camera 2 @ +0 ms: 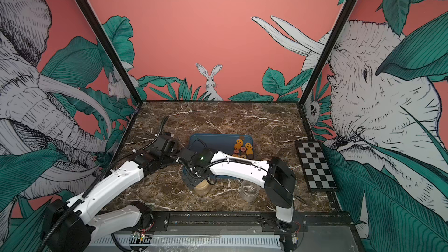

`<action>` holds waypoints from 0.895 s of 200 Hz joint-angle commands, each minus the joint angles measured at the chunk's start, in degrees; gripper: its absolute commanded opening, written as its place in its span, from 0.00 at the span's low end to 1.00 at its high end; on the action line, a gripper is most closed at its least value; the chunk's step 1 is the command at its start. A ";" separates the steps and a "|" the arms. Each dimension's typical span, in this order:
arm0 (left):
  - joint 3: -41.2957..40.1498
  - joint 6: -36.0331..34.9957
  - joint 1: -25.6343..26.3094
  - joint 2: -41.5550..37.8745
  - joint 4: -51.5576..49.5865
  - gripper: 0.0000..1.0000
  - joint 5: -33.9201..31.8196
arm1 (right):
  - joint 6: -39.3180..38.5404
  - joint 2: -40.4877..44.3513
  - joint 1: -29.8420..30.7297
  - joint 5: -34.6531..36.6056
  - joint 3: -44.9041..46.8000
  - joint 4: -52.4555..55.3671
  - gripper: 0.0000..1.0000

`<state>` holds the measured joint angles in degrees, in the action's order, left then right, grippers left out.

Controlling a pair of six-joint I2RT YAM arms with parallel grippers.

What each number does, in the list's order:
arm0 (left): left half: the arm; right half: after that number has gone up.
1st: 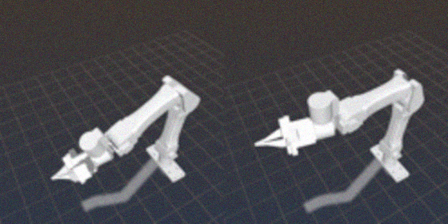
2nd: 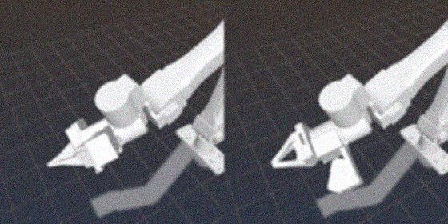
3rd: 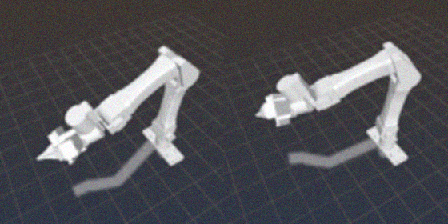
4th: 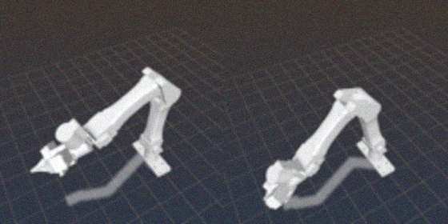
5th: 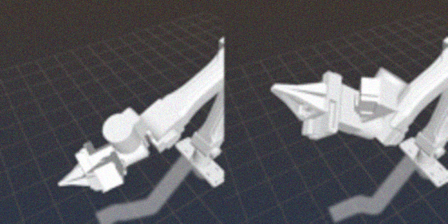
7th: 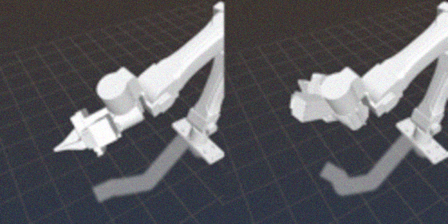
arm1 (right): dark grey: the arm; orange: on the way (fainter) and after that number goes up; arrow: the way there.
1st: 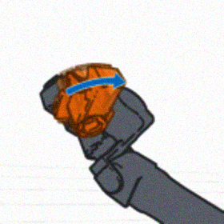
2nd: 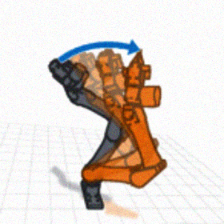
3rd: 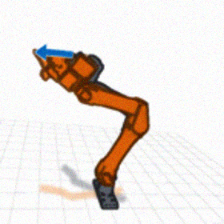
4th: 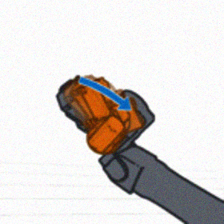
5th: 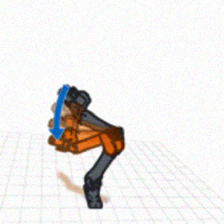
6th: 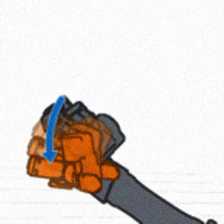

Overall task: Pour the cookies out of the jar
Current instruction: Pick up the jar from the center of the board.

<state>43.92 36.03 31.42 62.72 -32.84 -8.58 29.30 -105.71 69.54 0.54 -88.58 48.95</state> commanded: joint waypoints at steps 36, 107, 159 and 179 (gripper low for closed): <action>-0.54 1.77 -0.39 -1.90 1.95 0.99 0.58 | 1.63 -2.66 1.13 -0.42 2.03 2.53 0.99; -1.78 2.11 -0.50 -2.16 2.62 0.99 0.68 | 4.21 -3.85 1.21 0.98 3.87 2.92 0.99; -1.63 1.98 -0.57 -1.99 2.01 0.99 0.50 | 6.08 -5.07 1.21 3.51 3.55 4.95 0.79; -1.78 2.37 -0.57 -2.06 2.07 0.99 0.14 | 6.65 -4.70 1.21 4.93 3.30 5.68 0.64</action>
<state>41.56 36.47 31.03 62.72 -32.97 -8.82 33.89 -107.42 70.74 3.31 -86.96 46.98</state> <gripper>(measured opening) 0.994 0.844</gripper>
